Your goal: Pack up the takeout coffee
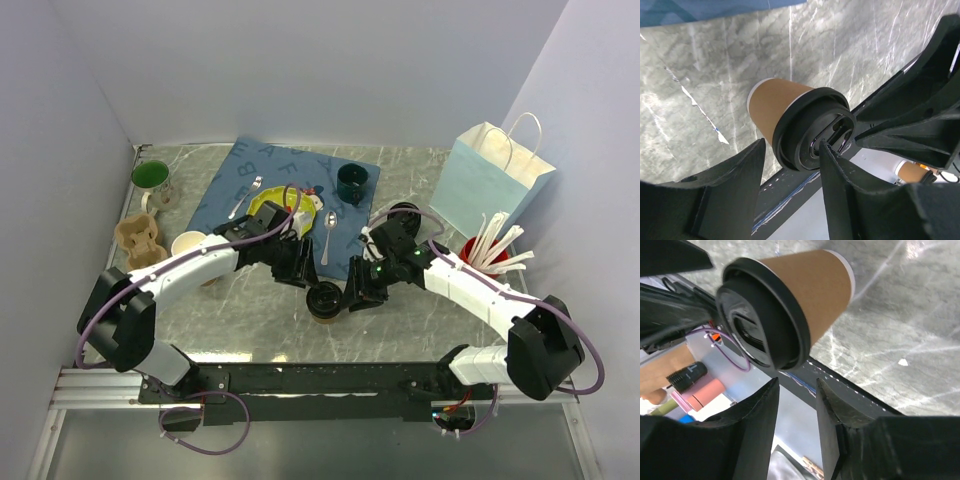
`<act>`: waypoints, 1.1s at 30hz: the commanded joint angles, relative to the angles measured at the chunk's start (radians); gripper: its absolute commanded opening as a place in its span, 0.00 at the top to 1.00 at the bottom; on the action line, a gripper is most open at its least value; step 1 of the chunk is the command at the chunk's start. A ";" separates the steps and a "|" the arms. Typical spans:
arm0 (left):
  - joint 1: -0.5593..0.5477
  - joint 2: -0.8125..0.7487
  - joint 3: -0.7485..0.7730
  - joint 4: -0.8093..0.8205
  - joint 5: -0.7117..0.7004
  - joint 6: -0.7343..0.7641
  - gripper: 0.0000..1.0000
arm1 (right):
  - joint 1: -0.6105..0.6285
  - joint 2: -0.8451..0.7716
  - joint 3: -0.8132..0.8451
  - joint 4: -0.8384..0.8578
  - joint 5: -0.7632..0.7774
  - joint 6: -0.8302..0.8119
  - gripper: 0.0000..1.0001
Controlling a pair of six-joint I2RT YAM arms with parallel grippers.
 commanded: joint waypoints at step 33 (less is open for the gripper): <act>-0.060 0.046 -0.100 0.076 -0.080 -0.036 0.51 | 0.003 -0.074 -0.076 0.067 -0.008 -0.004 0.64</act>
